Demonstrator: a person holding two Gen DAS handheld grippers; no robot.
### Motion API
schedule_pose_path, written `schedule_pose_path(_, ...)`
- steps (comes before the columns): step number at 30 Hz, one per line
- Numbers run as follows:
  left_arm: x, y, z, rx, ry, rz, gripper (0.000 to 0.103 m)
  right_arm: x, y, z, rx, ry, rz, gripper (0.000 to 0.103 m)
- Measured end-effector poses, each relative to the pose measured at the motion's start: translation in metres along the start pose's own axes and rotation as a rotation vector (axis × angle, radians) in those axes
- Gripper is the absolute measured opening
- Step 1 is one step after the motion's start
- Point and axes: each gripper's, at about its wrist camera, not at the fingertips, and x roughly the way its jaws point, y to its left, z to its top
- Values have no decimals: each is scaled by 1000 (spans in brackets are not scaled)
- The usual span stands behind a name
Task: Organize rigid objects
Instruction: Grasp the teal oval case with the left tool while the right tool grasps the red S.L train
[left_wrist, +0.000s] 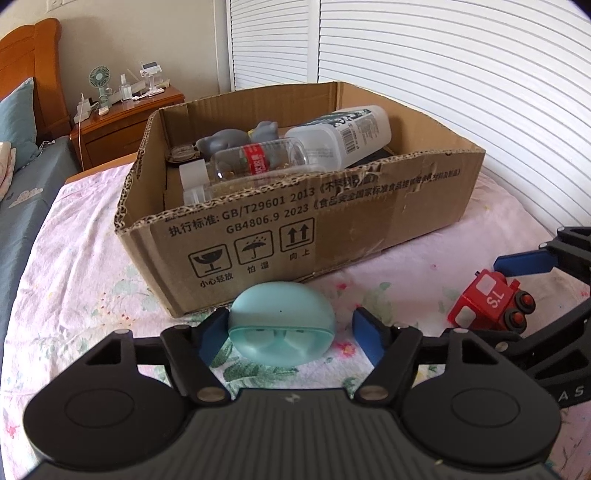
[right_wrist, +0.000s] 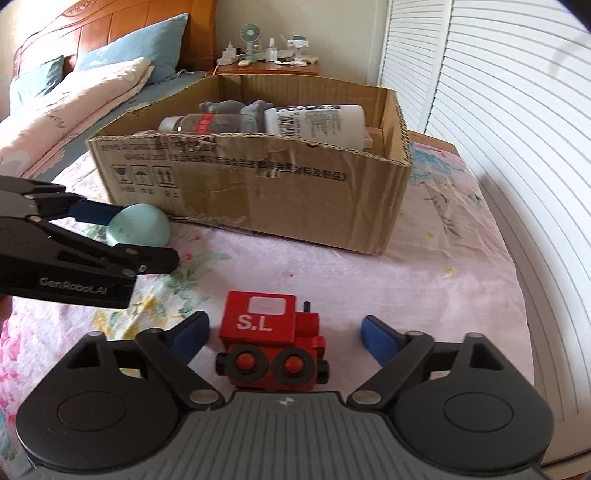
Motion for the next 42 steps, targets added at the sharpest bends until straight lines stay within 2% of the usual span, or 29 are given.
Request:
schedule_pose_path(9,-2,-3,-3,15,-5,6,72,-9,13,-2,-29,0,-7,72)
schedule_pose_path(12,-2,-5,-2,32,-7,2,69,-10,14,-3,-29,-4,-14,70)
schedule_pose_path(16,-3,-5,-1,36,-2,-16,62,-12,14,-3,-18,-6,-15,61)
schedule_pose_path(39,-7,-7,2,81,33,-36,60,-12,10,2,-13,21,-3,61)
schedule_pose_path(42,-8,-6,1,77,39,-42,60,-10,11,3,-20,25,-14,58)
